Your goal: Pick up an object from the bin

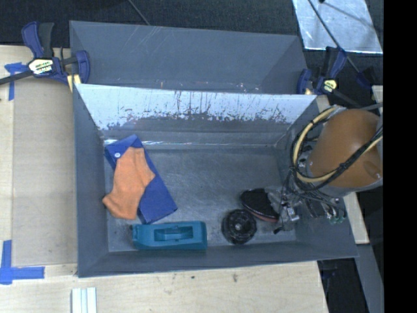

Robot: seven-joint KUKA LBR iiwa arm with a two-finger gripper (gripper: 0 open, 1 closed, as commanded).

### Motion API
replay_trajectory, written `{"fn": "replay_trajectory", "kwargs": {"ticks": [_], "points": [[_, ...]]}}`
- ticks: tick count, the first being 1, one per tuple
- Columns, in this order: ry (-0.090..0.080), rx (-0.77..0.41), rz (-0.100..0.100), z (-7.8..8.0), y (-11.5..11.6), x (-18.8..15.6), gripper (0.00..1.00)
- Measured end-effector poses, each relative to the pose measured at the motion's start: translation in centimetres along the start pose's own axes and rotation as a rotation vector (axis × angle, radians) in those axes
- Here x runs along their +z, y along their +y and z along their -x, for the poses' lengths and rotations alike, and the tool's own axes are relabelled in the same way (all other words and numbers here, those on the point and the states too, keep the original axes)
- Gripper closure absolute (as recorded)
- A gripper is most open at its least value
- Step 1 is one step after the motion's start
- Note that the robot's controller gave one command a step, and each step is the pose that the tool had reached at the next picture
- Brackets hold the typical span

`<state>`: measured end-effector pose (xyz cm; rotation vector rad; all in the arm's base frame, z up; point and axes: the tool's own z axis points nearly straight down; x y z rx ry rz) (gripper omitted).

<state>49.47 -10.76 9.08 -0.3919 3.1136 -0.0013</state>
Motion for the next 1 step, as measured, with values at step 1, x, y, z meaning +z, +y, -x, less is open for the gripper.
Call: {"fn": "replay_trajectory", "kwargs": {"ticks": [1], "points": [[0.005,0.001,0.002,-0.12,0.05,-2.07,1.00]]}}
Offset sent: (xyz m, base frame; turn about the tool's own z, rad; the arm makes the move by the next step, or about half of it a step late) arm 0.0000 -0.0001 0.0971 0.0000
